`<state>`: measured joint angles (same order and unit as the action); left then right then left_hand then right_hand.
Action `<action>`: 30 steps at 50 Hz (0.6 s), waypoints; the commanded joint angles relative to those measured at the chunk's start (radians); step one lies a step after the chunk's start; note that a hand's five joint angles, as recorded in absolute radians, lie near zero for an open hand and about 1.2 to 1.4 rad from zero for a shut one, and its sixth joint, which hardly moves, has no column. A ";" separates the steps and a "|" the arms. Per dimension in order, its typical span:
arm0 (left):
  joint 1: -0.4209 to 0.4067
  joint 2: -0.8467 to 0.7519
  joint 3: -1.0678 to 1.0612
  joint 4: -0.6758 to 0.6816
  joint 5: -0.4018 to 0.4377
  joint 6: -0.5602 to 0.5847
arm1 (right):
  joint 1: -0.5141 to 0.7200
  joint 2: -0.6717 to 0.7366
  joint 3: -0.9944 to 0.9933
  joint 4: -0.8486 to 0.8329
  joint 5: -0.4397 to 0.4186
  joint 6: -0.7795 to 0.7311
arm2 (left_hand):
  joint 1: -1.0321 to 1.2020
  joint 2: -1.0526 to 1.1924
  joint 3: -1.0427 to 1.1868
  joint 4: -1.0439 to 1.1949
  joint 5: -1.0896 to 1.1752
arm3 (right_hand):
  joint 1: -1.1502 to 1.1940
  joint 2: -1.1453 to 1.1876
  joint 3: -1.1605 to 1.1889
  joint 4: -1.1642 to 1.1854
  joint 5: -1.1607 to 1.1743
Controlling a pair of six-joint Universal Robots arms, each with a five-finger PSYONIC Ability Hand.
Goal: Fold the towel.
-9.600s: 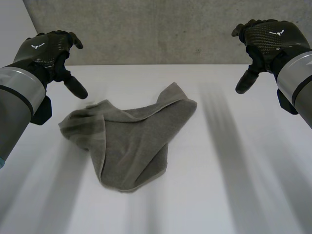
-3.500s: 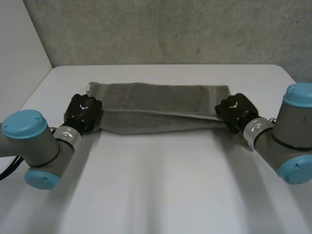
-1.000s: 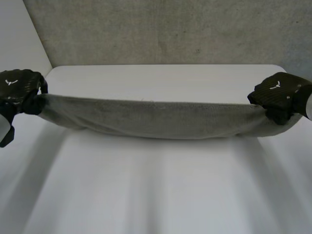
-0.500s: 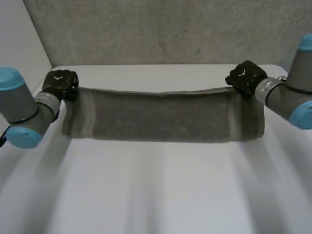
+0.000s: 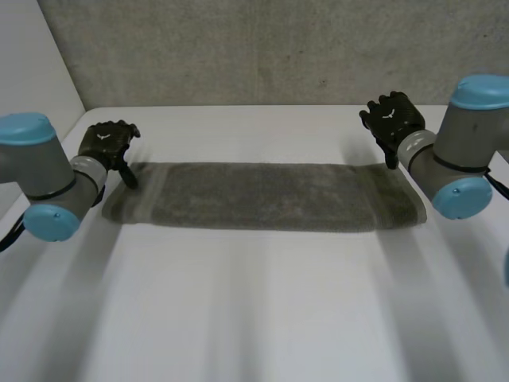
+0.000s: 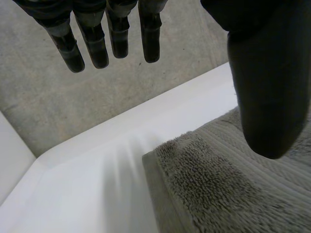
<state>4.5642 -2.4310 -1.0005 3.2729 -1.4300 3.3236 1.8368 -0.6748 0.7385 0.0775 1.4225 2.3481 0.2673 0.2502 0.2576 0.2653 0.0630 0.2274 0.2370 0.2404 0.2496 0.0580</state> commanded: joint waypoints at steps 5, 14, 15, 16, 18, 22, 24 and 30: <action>0.001 0.231 -0.265 -0.009 -0.012 -0.006 | -0.022 -0.247 0.389 0.010 -0.014 0.030 | -0.080 -0.063 -0.071 -0.078 -0.050 | -0.053 -0.062 -0.066 -0.075 -0.058; -0.050 0.317 -0.495 0.143 -0.012 -0.006 | -0.080 -0.221 0.513 0.002 -0.022 0.030 | -0.080 -0.063 -0.071 -0.078 -0.050 | 0.083 0.074 0.070 0.061 0.078; -0.059 0.322 -0.525 0.177 -0.012 -0.006 | -0.083 -0.198 0.507 0.004 -0.024 0.027 | -0.077 -0.060 -0.068 -0.075 -0.048 | 0.087 0.077 0.074 0.064 0.081; -0.059 0.322 -0.526 0.177 -0.012 -0.006 | -0.083 -0.198 0.507 0.004 -0.024 0.027 | -0.077 -0.060 -0.068 -0.075 -0.047 | 0.087 0.077 0.074 0.064 0.081; -0.067 0.326 -0.566 0.237 -0.013 -0.004 | -0.088 -0.166 0.495 0.002 -0.024 0.030 | -0.074 -0.057 -0.065 -0.072 -0.045 | 0.090 0.080 0.077 0.067 0.084; -0.073 0.329 -0.582 0.269 -0.017 -0.004 | -0.091 -0.144 0.490 -0.008 -0.030 0.028 | -0.074 -0.057 -0.065 -0.072 -0.045 | 0.136 0.127 0.123 0.114 0.131; -0.077 0.333 -0.586 0.278 -0.018 -0.006 | -0.094 -0.127 0.487 -0.018 -0.037 0.028 | -0.074 -0.057 -0.065 -0.072 -0.045 | 0.189 0.180 0.176 0.167 0.184; -0.082 0.342 -0.604 0.298 -0.020 -0.006 | -0.097 -0.092 0.478 -0.047 -0.042 0.030 | -0.077 -0.060 -0.068 -0.075 -0.047 | 0.738 0.729 0.725 0.716 0.733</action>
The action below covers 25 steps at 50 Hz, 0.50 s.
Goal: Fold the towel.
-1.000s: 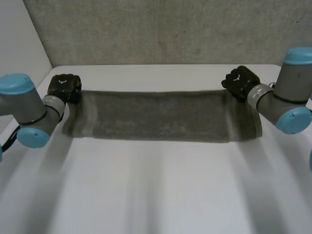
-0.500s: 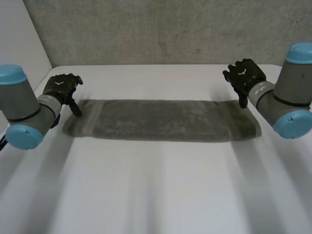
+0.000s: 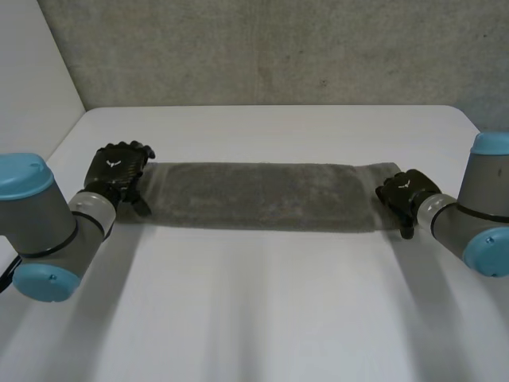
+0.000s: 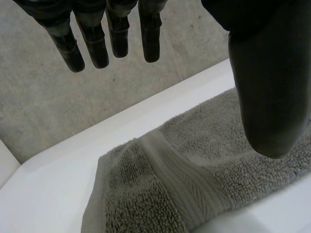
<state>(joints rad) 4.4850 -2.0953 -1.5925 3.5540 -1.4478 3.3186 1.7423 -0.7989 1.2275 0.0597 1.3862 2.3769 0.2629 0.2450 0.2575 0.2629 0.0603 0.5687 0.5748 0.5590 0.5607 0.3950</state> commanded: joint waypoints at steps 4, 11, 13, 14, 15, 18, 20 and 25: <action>0.002 0.007 -0.035 0.040 0.000 -0.001 | -0.033 0.021 -0.013 -0.035 -0.003 0.002 | -0.073 -0.055 -0.067 -0.073 -0.045 | 0.828 0.821 0.837 0.836 0.827; 0.007 0.017 -0.055 0.060 -0.002 -0.001 | -0.109 -0.019 -0.009 -0.035 0.004 -0.001 | -0.073 -0.055 -0.067 -0.073 -0.045 | 0.828 0.821 0.837 0.836 0.827; 0.007 0.029 -0.060 0.062 -0.002 -0.001 | -0.153 -0.031 -0.020 -0.038 0.004 -0.008 | -0.073 -0.055 -0.067 -0.073 -0.045 | 0.828 0.821 0.837 0.836 0.827; 0.007 0.029 -0.060 0.062 -0.002 -0.001 | -0.153 -0.031 -0.020 -0.038 0.004 -0.008 | -0.073 -0.055 -0.067 -0.073 -0.045 | 0.828 0.821 0.837 0.836 0.827; 0.005 0.035 -0.063 0.060 -0.002 -0.001 | -0.173 -0.032 -0.040 -0.040 0.005 -0.011 | -0.073 -0.055 -0.067 -0.073 -0.045 | 0.828 0.821 0.837 0.836 0.827; 0.005 0.040 -0.069 0.062 -0.002 -0.001 | -0.190 -0.031 -0.104 -0.034 0.016 -0.030 | -0.073 -0.055 -0.067 -0.073 -0.045 | 0.828 0.821 0.837 0.836 0.827; 0.003 0.040 -0.069 0.062 -0.003 -0.001 | -0.190 -0.034 -0.135 -0.029 0.022 -0.047 | -0.073 -0.055 -0.067 -0.073 -0.045 | 0.828 0.821 0.837 0.836 0.827; -0.003 0.041 -0.069 0.062 -0.003 -0.001 | -0.110 -0.068 -0.247 -0.026 0.086 -0.084 | -0.076 -0.058 -0.070 -0.076 -0.048 | 0.828 0.821 0.837 0.836 0.827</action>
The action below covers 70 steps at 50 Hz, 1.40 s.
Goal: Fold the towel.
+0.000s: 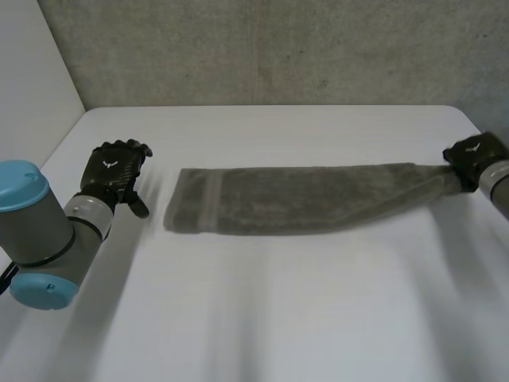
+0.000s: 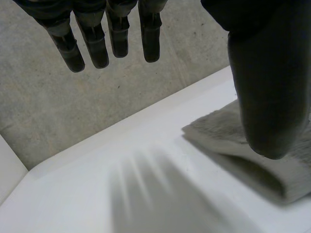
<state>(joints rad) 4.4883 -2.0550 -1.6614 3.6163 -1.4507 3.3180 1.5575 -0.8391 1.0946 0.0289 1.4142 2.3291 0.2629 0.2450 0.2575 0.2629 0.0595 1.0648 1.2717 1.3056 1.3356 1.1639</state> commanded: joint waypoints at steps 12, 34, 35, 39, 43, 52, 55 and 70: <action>0.002 0.001 -0.001 -0.001 0.000 0.000 | 0.642 0.082 -0.332 -0.004 0.082 -0.043 | -0.076 -0.058 -0.070 -0.076 -0.047 | 0.331 0.125 0.091 0.061 0.058; -0.011 0.006 -0.017 -0.001 0.012 0.000 | 0.802 0.229 -0.261 -0.001 0.213 -0.082 | -0.073 -0.055 -0.068 -0.073 -0.044 | -0.890 -1.097 -1.131 -1.161 -1.164; -0.011 0.006 -0.017 -0.001 0.012 0.000 | 0.802 0.229 -0.260 -0.001 0.213 -0.082 | -0.073 -0.055 -0.067 -0.073 -0.044 | -0.890 -1.097 -1.131 -1.161 -1.164; -0.049 0.010 -0.021 -0.002 0.015 0.005 | 0.722 0.106 -0.064 -0.021 0.207 -0.019 | -0.064 -0.046 -0.059 -0.064 -0.035 | -0.890 -1.097 -1.131 -1.161 -1.164; -0.080 0.010 -0.029 -0.002 0.019 0.006 | 0.670 0.040 0.031 -0.050 0.203 0.062 | -0.049 -0.032 -0.044 -0.049 -0.021 | -0.890 -1.097 -1.131 -1.161 -1.164; -0.158 -0.034 -0.018 -0.001 0.142 0.015 | 0.500 -0.089 0.240 -0.086 0.141 0.240 | 0.012 0.030 0.018 0.012 0.041 | -0.890 -1.097 -1.131 -1.161 -1.164; -0.178 -0.059 0.000 -0.001 0.162 0.018 | 0.463 -0.097 0.278 -0.105 0.103 0.275 | 0.033 0.051 0.038 0.033 0.062 | -0.890 -1.097 -1.131 -1.161 -1.164; -0.201 -0.070 0.020 -0.001 0.150 0.017 | 0.423 -0.014 0.309 -0.218 -0.029 0.512 | 0.024 0.042 0.029 0.024 0.053 | -0.586 -0.793 -0.827 -0.857 -0.860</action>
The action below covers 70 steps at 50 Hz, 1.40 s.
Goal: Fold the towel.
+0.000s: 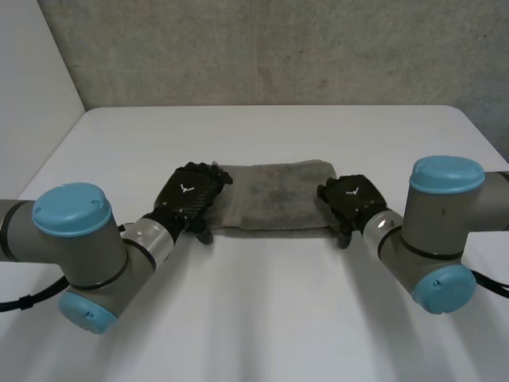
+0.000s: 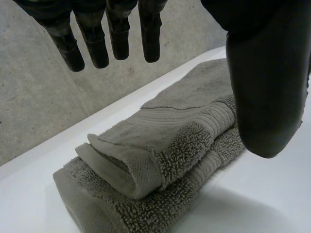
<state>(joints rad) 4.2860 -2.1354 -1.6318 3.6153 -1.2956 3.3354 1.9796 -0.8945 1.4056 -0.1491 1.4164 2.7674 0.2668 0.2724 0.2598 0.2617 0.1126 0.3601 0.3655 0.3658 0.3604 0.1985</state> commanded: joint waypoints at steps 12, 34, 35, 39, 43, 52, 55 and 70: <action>0.001 0.022 -0.019 0.000 -0.005 -0.002 | 0.004 0.074 -0.001 -0.118 -0.034 0.077 | 0.008 0.003 0.015 0.014 -0.012 | 0.683 0.678 0.678 0.683 0.671; 0.014 0.072 -0.056 0.000 -0.005 -0.011 | -0.162 -0.078 0.087 -0.003 -0.025 -0.190 | -0.012 -0.018 -0.005 -0.007 -0.032 | 1.036 1.031 1.030 1.036 1.023; 0.014 0.072 -0.056 0.000 -0.005 -0.011 | -0.162 -0.078 0.087 -0.003 -0.025 -0.190 | -0.012 -0.018 -0.005 -0.007 -0.032 | 1.036 1.031 1.030 1.036 1.023; 0.015 0.075 -0.056 0.000 -0.013 -0.013 | -0.162 -0.104 0.030 0.069 -0.025 -0.346 | -0.015 -0.021 -0.008 -0.010 -0.035 | 1.036 1.031 1.030 1.036 1.023; 0.015 0.077 -0.054 0.000 -0.033 -0.014 | -0.069 -0.133 -0.059 0.098 -0.022 -0.347 | -0.027 -0.032 -0.020 -0.022 -0.047 | 1.036 1.031 1.030 1.036 1.023; 0.017 0.083 -0.054 0.000 -0.063 -0.014 | 0.249 -0.077 -0.166 0.089 -0.037 -0.364 | -0.047 -0.053 -0.040 -0.042 -0.068 | 1.036 1.031 1.030 1.036 1.023; 0.020 0.086 -0.054 0.002 -0.076 -0.016 | 0.345 -0.005 -0.191 0.088 -0.033 -0.367 | -0.056 -0.062 -0.049 -0.051 -0.076 | 1.011 1.006 1.005 1.011 0.998; 0.026 0.098 -0.023 0.000 -0.083 -0.014 | 0.392 0.023 -0.143 0.085 0.142 -0.284 | -0.074 -0.079 -0.067 -0.069 -0.094 | -0.186 -0.191 -0.191 -0.186 -0.198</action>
<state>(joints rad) 4.3109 -2.0442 -1.6827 3.6156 -1.3799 3.3210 2.3942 -0.8077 1.2193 -0.0594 1.4556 2.3980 0.2626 0.2520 0.2575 0.2589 0.0629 0.2807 0.2620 0.3179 0.2728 0.1027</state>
